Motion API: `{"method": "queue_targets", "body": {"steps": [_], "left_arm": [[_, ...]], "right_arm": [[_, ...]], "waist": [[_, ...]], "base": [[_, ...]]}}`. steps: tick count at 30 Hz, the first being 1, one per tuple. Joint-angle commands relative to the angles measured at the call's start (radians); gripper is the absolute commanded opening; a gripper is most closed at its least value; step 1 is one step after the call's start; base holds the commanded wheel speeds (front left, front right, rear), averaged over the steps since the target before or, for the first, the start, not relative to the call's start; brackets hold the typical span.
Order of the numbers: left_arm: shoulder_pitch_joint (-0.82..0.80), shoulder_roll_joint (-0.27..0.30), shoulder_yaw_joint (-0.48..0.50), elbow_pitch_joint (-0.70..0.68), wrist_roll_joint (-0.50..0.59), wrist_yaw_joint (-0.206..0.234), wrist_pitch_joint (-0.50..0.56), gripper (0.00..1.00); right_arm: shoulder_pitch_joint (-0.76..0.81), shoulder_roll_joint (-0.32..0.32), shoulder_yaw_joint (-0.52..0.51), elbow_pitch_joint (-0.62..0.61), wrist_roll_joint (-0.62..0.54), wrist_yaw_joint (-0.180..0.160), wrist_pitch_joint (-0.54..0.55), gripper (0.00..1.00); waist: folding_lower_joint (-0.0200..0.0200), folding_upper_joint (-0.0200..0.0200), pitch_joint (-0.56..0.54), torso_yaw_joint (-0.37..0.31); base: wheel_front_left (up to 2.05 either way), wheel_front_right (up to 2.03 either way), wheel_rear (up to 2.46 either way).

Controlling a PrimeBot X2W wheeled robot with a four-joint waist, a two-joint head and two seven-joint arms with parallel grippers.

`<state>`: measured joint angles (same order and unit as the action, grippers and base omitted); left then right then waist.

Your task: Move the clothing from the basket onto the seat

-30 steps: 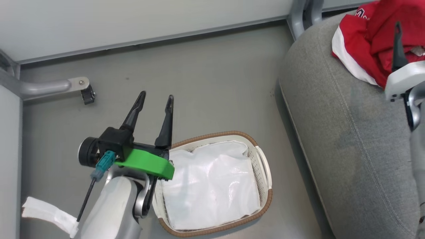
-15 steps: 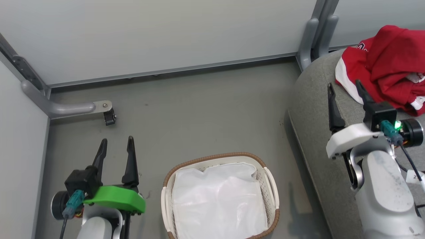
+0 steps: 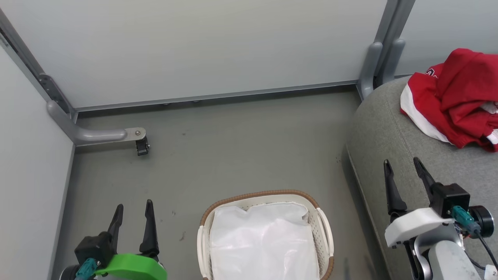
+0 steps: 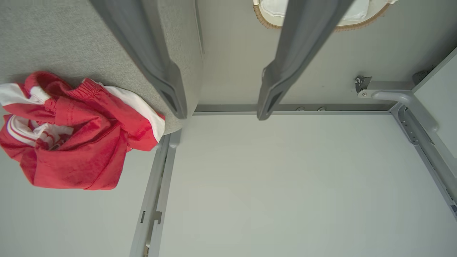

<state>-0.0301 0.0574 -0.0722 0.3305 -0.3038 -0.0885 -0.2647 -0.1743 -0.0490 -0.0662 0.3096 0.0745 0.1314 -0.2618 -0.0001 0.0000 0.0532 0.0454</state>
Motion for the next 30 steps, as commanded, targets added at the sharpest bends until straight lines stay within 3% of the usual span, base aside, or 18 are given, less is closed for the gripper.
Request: {"method": "queue_targets", "body": {"steps": [1,30], "left_arm": [[0.022,-0.001,0.006,-0.003,0.005,-0.007,0.001,1.0],[0.04,-0.007,-0.002,0.004,-0.003,-0.019,0.001,1.0]], "right_arm": [[0.023,-0.003,0.002,-0.014,0.007,-0.001,-0.004,1.0],[0.114,-0.003,0.045,-0.023,0.052,-0.001,-0.005,1.0]], "waist": [[0.0001,0.0,-0.008,0.008],[0.0001,0.0,-0.049,0.017]], "base": [[0.0,0.0,0.0],[0.0,0.0,0.0]]}}
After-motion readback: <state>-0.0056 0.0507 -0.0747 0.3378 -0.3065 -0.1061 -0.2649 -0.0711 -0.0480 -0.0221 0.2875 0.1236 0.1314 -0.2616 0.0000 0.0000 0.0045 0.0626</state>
